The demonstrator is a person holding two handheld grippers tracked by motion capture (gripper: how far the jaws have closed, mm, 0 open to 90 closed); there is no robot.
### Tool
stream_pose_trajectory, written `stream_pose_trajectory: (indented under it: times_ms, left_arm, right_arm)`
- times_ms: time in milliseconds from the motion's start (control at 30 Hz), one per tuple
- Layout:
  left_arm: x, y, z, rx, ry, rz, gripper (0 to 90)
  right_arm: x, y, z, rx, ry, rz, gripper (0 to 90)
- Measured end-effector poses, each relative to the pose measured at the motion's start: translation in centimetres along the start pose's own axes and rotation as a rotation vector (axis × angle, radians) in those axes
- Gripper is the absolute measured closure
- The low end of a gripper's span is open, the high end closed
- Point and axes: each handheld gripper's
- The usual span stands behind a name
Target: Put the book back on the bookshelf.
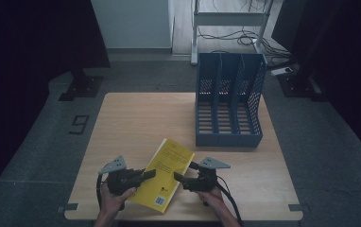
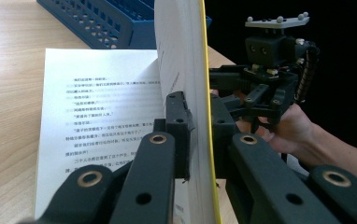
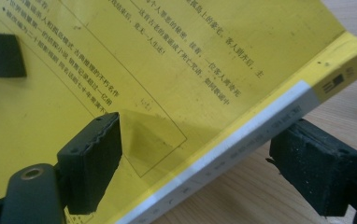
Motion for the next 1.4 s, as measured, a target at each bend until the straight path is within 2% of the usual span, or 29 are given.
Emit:
stream_pose_trajectory:
  times_ms: [67,233,300,367,400,433,533,600,667,933,1033,1067,1133,1267,1333,1367,1400]
  left_arm:
    - [-0.4,-0.1,0.0,-0.007,-0.016,-0.022,82.7]
    - [-0.8,-0.3,0.0,-0.016,-0.021,-0.020,81.8]
    - [-0.8,-0.3,0.0,-0.018,-0.018,-0.011,81.7]
    - [-0.8,-0.3,0.0,-0.017,-0.017,-0.010,81.7]
    - [-0.8,-0.3,0.0,-0.015,-0.015,-0.011,81.8]
    - [-0.8,-0.3,0.0,-0.015,-0.015,-0.011,81.7]
    - [-0.7,0.1,-0.1,-0.027,-0.009,-0.014,81.7]
    - [-0.7,0.3,-0.2,-0.033,-0.009,-0.013,81.6]
    - [-0.6,0.6,-0.3,-0.040,-0.009,-0.013,81.7]
    - [-0.8,0.7,-0.4,-0.041,-0.011,-0.010,81.3]
    - [-1.0,0.8,-0.5,-0.041,0.009,0.029,76.5]
    - [-1.0,0.9,-0.6,-0.036,0.029,0.066,71.9]
    - [-1.0,0.9,-0.6,-0.034,0.039,0.071,67.9]
    - [-1.0,0.8,-0.6,-0.021,0.046,0.069,65.9]
    - [-1.0,0.2,-0.4,0.021,0.031,0.038,66.1]
    - [-1.0,0.2,-0.4,0.021,0.031,0.038,66.3]
    - [-0.9,-0.4,-0.1,0.042,0.036,0.017,66.5]
  right_arm:
    - [-0.1,-0.1,0.0,0.008,-0.005,-0.013,20.6]
    - [-0.4,-0.4,0.1,0.033,-0.032,-0.029,25.4]
    - [-0.7,-0.9,0.4,0.067,-0.058,-0.054,32.1]
    - [-0.8,-1.1,0.4,0.078,-0.061,-0.062,34.4]
    - [-1.0,-1.6,0.7,0.111,-0.074,-0.071,38.8]
    - [-1.0,-1.6,0.7,0.111,-0.074,-0.071,38.8]
    - [-1.4,-2.7,1.5,0.163,-0.109,-0.084,47.7]
    - [-1.5,-2.9,1.6,0.175,-0.116,-0.086,50.1]
    - [-1.6,-3.6,2.0,0.189,-0.118,-0.073,55.4]
    - [-1.3,-3.8,2.2,0.186,-0.115,-0.054,59.2]
    - [-1.3,-3.8,2.2,0.186,-0.109,-0.049,61.3]
    - [-1.3,-3.9,2.3,0.185,-0.116,-0.049,62.4]
    - [-1.3,-3.9,2.3,0.187,-0.118,-0.044,63.3]
    - [-1.4,-4.0,2.3,0.191,-0.134,-0.029,64.0]
    - [-1.6,-4.2,2.4,0.198,-0.153,0.003,65.5]
    - [-1.6,-4.2,2.4,0.198,-0.153,0.003,65.5]
    - [-1.9,-4.3,2.6,0.202,-0.173,0.029,66.0]
Point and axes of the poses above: each handheld gripper's, and its own axes: y roughly forward along the jaws, z roughly out of its top, x roughly to its right, and after that the axes turned 6 degrees about z, right-handed
